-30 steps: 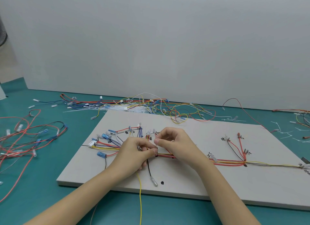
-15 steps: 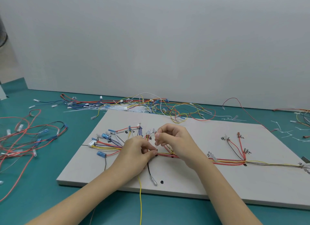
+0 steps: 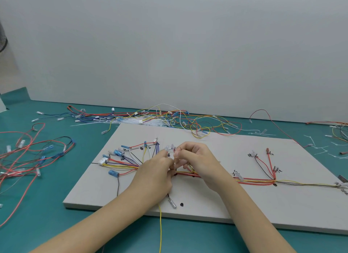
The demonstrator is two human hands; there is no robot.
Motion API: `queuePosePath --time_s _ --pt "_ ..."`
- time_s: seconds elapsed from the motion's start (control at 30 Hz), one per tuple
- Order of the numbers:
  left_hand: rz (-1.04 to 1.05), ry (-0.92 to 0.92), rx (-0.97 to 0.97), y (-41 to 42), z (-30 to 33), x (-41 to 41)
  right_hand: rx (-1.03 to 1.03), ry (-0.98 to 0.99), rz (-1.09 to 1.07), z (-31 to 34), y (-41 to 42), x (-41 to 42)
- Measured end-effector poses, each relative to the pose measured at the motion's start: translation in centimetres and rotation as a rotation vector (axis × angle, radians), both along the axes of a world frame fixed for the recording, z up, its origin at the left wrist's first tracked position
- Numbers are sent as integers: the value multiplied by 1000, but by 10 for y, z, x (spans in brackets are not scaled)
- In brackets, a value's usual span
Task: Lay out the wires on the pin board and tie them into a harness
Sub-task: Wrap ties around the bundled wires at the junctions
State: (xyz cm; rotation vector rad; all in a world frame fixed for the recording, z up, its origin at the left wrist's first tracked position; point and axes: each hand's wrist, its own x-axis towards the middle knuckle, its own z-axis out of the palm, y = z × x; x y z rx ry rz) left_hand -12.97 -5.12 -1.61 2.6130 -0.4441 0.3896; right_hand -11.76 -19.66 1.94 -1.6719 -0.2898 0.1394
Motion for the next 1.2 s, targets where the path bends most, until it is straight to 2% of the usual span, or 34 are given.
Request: queuePosePath --time_s 0.33,0.43,0.53,0.63,0.9,0.97,1.07,1.2 --pt "-36 -70 70 5 -2 -1 9 -14 14 -2 -1 3" --pt "-75 -115 76 7 -1 -5 73 -53 -102 0 -4 5" --pt "-133 -181 -37 10 8 -8 113 -50 -273 2 -10 8" --pt "-111 -253 -193 17 17 -4 127 -12 -352 4 -14 10" --pt "211 -389 -402 62 43 66 48 38 -340 0 -10 10" --pt "291 -296 -309 78 42 93 33 43 -336 -1 -9 11" --pt "377 -22 -150 88 36 131 -9 44 -336 -4 -8 13" --pt "328 148 85 78 23 152 -54 46 -339 -9 -9 14"
